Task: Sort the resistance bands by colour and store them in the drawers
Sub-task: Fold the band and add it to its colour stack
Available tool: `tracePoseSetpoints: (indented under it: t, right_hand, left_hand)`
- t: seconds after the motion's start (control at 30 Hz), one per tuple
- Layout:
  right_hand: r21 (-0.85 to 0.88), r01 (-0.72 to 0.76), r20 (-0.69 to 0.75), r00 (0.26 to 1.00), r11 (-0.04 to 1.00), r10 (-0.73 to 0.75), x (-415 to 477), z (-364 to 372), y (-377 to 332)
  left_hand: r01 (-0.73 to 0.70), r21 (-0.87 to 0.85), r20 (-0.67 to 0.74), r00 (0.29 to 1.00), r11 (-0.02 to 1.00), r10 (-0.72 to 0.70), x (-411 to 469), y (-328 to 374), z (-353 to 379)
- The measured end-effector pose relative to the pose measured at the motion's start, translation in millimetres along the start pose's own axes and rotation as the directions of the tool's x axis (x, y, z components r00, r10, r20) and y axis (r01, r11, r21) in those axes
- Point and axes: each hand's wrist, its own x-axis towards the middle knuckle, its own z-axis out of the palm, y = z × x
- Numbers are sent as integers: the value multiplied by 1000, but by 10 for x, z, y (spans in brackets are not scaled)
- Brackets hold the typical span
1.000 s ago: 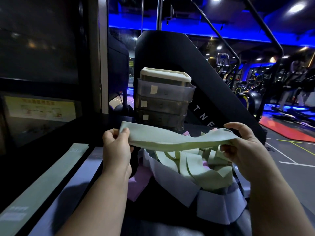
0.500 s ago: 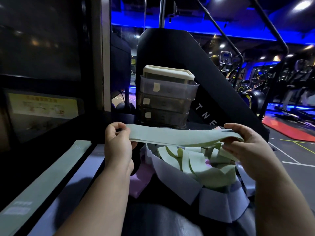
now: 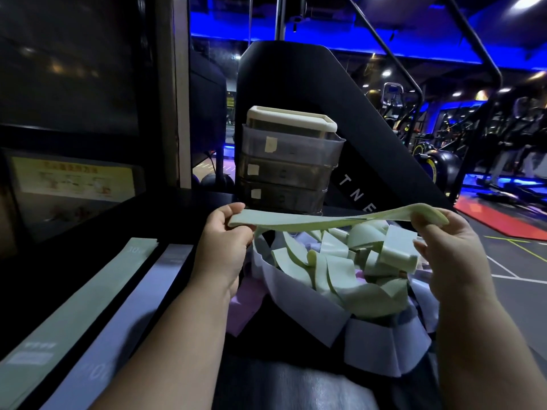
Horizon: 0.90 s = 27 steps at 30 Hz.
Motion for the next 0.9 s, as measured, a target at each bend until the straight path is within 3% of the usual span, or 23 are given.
tracePoseSetpoints:
  t: [0.2, 0.43, 0.67, 0.9]
  right_hand:
    - [81, -3, -48, 999, 997, 7, 57, 22, 43]
    - [39, 34, -137, 990, 999, -28, 121, 53, 116]
    - [63, 36, -158, 987, 997, -25, 115, 83, 123]
    - [193, -39, -93, 994, 980, 57, 3, 129, 39]
  left_hand:
    - [-39, 47, -62, 997, 998, 42, 4, -20, 9]
    - [-61, 159, -135, 987, 985, 83, -61, 83, 18]
    - [-5, 214, -82, 996, 977, 23, -111, 192, 9]
    - [-74, 343, 14, 997, 936, 74, -211, 447, -240]
